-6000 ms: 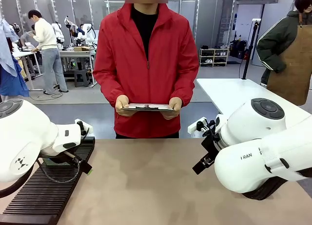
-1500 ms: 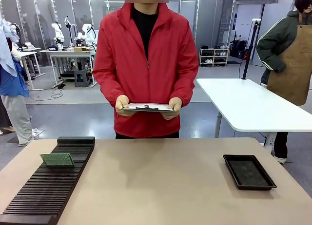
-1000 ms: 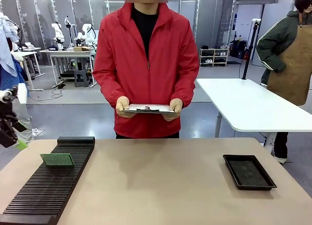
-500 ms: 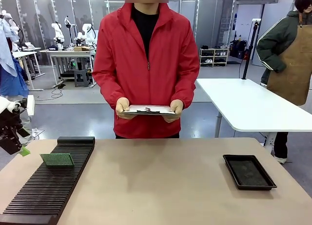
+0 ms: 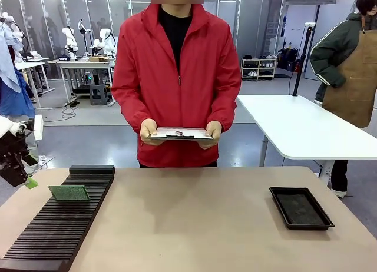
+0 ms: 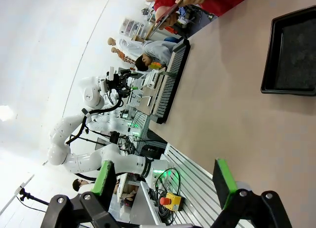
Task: Inspect the PCB.
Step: Pick up the Blank PCB and present it to the human.
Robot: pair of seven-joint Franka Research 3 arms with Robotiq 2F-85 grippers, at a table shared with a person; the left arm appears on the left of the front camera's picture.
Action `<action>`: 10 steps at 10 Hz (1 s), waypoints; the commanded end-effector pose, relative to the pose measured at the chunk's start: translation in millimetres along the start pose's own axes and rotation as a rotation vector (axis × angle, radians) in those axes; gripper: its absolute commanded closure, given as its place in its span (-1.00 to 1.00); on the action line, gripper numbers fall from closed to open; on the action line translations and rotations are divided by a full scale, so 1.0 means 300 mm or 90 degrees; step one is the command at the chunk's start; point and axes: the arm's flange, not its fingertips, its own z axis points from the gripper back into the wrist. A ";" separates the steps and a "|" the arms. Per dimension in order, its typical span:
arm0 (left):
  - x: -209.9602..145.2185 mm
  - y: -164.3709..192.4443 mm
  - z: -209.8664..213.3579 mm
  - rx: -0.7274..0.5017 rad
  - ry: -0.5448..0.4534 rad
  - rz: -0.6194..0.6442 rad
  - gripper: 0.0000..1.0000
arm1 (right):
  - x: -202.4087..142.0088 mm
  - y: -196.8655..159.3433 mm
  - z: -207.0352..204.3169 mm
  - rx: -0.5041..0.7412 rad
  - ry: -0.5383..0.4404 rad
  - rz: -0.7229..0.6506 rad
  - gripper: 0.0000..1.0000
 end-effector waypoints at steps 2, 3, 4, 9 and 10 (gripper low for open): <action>0.033 -0.016 -0.017 0.034 0.032 -0.133 -1.00 | -0.001 0.003 0.003 0.001 -0.003 -0.001 -1.00; 0.052 -0.021 -0.038 0.038 0.050 -0.176 -1.00 | -0.001 0.003 0.003 0.001 -0.003 -0.001 -1.00; 0.063 -0.013 -0.078 0.024 0.083 -0.210 -1.00 | -0.001 0.003 0.003 0.001 -0.003 -0.001 -1.00; 0.076 0.053 -0.244 -0.011 0.158 -0.249 -1.00 | -0.001 0.003 0.003 0.001 -0.003 -0.001 -1.00; 0.074 0.069 -0.277 -0.016 0.162 -0.245 -1.00 | -0.001 0.003 0.003 0.001 -0.003 -0.001 -1.00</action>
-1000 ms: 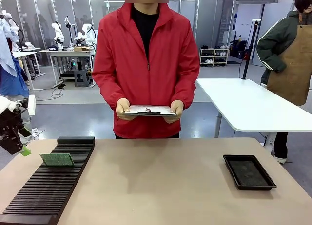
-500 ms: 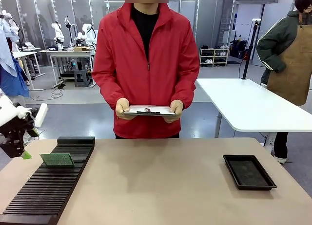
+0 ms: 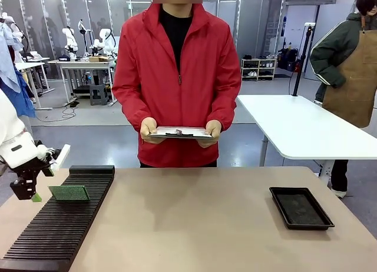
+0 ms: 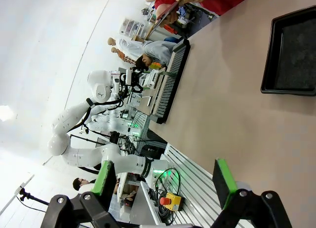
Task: Inspect the PCB.
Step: Pick up the Blank PCB and present it to the human.
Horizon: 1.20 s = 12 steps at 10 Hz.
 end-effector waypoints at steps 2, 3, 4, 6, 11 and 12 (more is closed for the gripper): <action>-0.008 0.067 -0.073 0.027 0.008 -0.012 -1.00 | -0.001 0.004 0.003 0.001 -0.003 0.000 -1.00; -0.019 0.095 -0.106 0.020 0.016 -0.001 -1.00 | -0.001 0.004 0.003 0.001 -0.003 0.000 -1.00; -0.029 0.116 -0.129 0.014 0.019 0.005 -1.00 | -0.001 0.004 0.003 0.001 -0.003 0.000 -1.00; -0.035 0.149 -0.163 0.018 0.015 -0.006 -1.00 | -0.001 0.004 0.003 0.001 -0.003 0.000 -1.00; -0.054 0.203 -0.256 -0.030 0.026 0.028 -1.00 | -0.001 0.004 0.003 0.001 -0.003 0.000 -1.00; -0.056 0.198 -0.262 -0.028 0.024 0.022 -1.00 | -0.001 0.004 0.003 0.001 -0.003 0.000 -1.00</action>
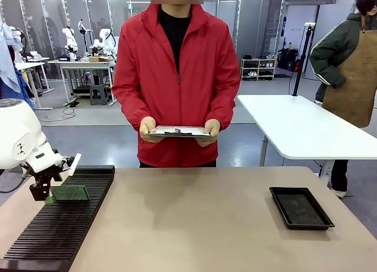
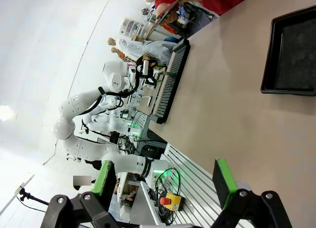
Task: Inspect the PCB.
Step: Pick up the Blank PCB and present it to the human.
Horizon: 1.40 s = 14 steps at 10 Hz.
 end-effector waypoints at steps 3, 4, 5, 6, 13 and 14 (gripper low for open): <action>-0.005 0.014 -0.002 0.000 -0.027 0.016 -0.17 | -0.001 0.004 0.003 0.001 -0.003 0.000 -1.00; -0.004 0.012 -0.003 -0.001 -0.028 0.012 0.47 | -0.001 0.004 0.003 0.001 -0.003 0.000 -1.00; -0.007 0.012 -0.006 -0.001 -0.028 0.015 1.00 | -0.001 0.004 0.003 0.001 -0.003 0.000 -1.00; -0.009 0.012 -0.006 -0.003 -0.027 0.015 1.00 | -0.001 0.004 0.003 0.001 -0.003 0.000 -1.00; -0.011 0.007 0.003 -0.014 -0.017 0.010 1.00 | -0.001 0.004 0.003 0.001 -0.003 0.000 -1.00; -0.009 0.007 0.003 -0.019 -0.013 0.004 1.00 | -0.001 0.004 0.003 0.001 -0.003 0.000 -1.00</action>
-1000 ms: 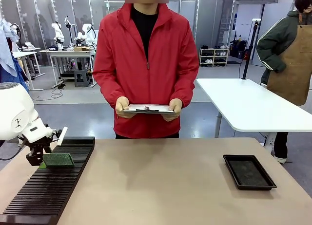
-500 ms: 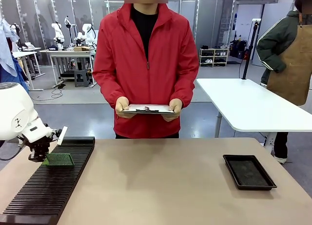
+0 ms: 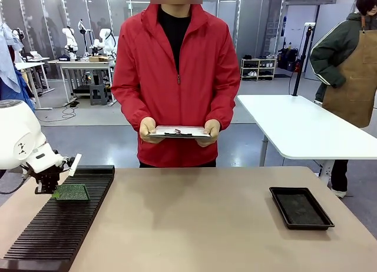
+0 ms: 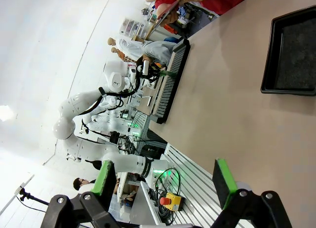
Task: Inspect the PCB.
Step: Pick up the Blank PCB and present it to the human.
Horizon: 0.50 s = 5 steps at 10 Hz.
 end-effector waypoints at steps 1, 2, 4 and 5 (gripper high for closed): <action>-0.010 0.013 0.016 -0.018 -0.003 -0.002 1.00 | -0.001 0.004 0.003 0.001 -0.003 0.000 -1.00; -0.007 0.016 0.039 -0.023 0.000 0.004 1.00 | -0.001 0.004 0.003 0.001 -0.003 0.000 -1.00; -0.027 0.020 0.151 -0.018 -0.037 0.037 1.00 | -0.001 0.004 0.003 0.001 -0.003 0.000 -1.00; -0.043 0.012 0.211 -0.012 -0.065 0.055 1.00 | -0.001 0.004 0.003 0.001 -0.003 0.000 -1.00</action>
